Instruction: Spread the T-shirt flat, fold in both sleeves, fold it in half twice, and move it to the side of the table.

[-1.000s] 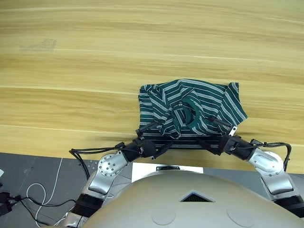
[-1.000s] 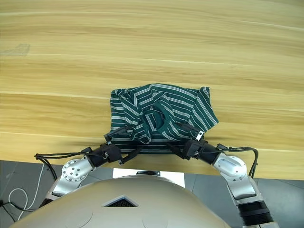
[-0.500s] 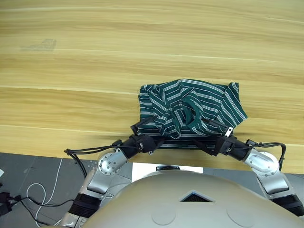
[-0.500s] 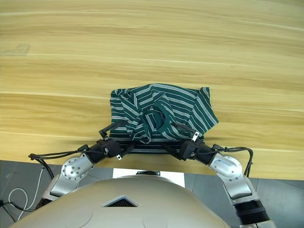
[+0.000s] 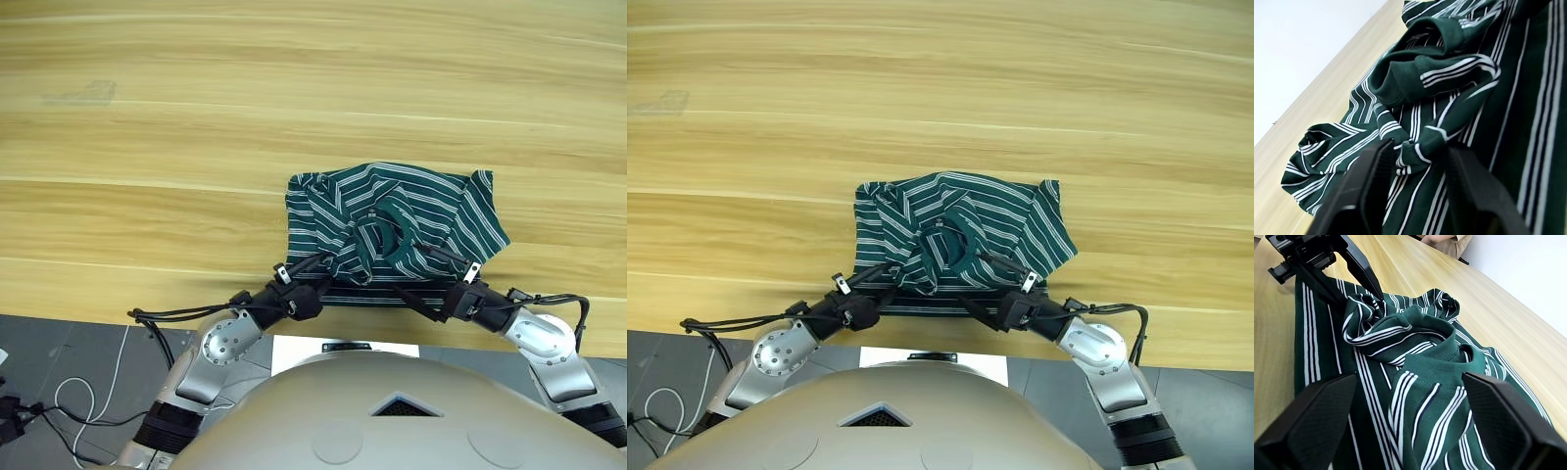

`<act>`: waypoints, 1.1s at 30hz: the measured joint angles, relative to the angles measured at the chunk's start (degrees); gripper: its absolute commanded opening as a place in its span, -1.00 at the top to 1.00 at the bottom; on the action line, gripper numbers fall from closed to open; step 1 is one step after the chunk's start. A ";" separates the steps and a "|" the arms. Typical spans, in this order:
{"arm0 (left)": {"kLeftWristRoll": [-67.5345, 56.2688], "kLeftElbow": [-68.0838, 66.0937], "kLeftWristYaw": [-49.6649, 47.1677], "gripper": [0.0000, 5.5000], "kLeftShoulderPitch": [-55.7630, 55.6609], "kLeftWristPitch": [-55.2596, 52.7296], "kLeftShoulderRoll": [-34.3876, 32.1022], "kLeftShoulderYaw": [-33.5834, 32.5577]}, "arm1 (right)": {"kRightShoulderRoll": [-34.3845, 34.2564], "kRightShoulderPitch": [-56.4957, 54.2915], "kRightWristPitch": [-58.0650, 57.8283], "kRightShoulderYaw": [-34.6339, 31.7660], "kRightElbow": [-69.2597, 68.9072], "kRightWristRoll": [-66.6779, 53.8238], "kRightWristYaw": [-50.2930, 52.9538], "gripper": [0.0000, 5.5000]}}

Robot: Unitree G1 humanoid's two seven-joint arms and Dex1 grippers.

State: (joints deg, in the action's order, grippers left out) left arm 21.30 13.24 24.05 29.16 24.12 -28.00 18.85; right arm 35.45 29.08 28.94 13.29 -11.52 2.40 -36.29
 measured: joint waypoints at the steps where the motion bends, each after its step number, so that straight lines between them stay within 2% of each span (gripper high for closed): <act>1: 0.00 -0.02 -0.09 0.59 -0.01 0.09 -0.05 0.15 | 0.00 -0.05 0.00 0.02 0.02 0.01 0.00 -0.44; 8: 0.00 -0.67 -1.38 0.99 -1.33 0.95 0.36 0.90 | 0.00 -0.29 -0.01 0.39 0.02 0.00 -0.14 -0.44; 15: 0.68 -2.07 -2.46 0.99 -3.79 0.51 1.56 2.24 | 0.06 0.10 0.00 -0.17 -0.07 -0.26 0.05 -0.44; 22: -3.98 -2.48 -7.19 0.99 -2.90 -2.99 4.28 -3.79 | 3.57 2.51 -0.99 -7.71 -1.64 -7.92 -1.51 -0.44; 27: -6.01 -1.97 -8.79 0.99 -2.79 -3.42 6.79 -4.46 | 3.49 2.82 -2.81 -7.73 2.15 -7.11 -2.09 -0.44; 33: -7.52 -0.28 -8.88 0.99 -2.59 -3.98 7.90 -4.34 | 3.06 4.36 -2.86 -4.34 3.29 -5.47 -2.81 -0.44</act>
State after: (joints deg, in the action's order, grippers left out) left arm 13.78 12.96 15.17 26.57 20.13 -20.09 14.51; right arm 38.51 33.44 26.07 8.94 -8.23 -3.07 -39.10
